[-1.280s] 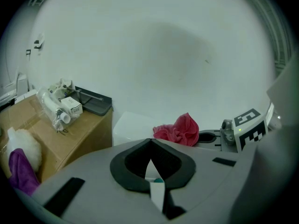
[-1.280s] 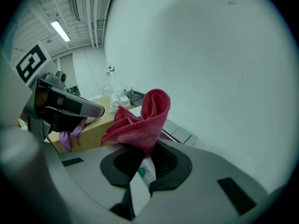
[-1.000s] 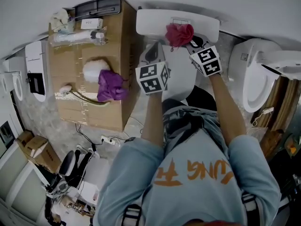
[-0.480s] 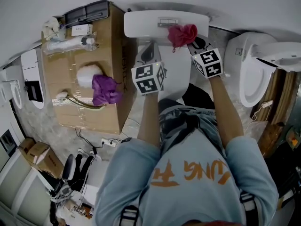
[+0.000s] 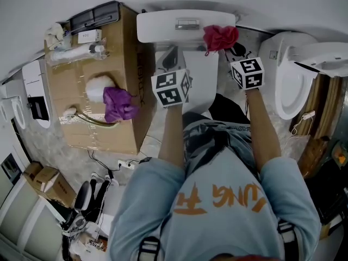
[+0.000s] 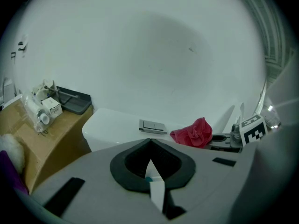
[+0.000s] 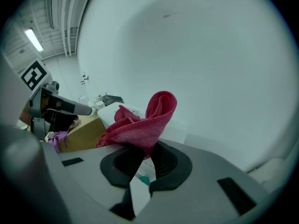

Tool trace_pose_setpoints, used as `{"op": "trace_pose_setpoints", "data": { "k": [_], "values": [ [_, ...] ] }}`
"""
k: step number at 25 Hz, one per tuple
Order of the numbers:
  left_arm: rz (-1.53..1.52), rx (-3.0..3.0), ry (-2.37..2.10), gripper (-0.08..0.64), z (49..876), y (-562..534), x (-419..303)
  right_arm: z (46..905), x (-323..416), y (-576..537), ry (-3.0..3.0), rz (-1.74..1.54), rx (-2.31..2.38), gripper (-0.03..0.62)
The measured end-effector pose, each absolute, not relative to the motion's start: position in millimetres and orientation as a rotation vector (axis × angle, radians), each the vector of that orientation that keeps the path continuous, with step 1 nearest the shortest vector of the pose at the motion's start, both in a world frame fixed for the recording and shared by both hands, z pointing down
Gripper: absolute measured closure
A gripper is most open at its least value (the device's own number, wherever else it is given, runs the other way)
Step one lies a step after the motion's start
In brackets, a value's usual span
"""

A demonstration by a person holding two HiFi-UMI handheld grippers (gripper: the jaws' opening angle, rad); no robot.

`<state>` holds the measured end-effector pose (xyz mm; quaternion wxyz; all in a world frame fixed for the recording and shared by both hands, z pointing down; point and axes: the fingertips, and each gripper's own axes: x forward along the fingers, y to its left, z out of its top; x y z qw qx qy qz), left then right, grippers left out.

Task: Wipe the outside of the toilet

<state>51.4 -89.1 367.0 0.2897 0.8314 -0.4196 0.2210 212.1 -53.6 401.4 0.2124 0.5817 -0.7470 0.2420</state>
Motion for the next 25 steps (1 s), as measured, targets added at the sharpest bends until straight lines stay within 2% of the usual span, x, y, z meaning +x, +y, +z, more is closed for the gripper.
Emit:
{"op": "trace_pose_setpoints", "data": {
  "k": [8, 15, 25],
  "values": [
    [0.59, 2.236, -1.103, 0.537, 363, -87, 63, 403, 246, -38, -2.005, 0.715, 1.72, 0.531],
    [0.613, 2.377, -1.11, 0.537, 339, -82, 74, 384, 267, -26, -1.926, 0.627, 1.822, 0.531],
    [0.484, 2.436, -1.157, 0.535, 294, -62, 57, 306, 229, -11, -2.15, 0.403, 1.7, 0.531]
  ]
}}
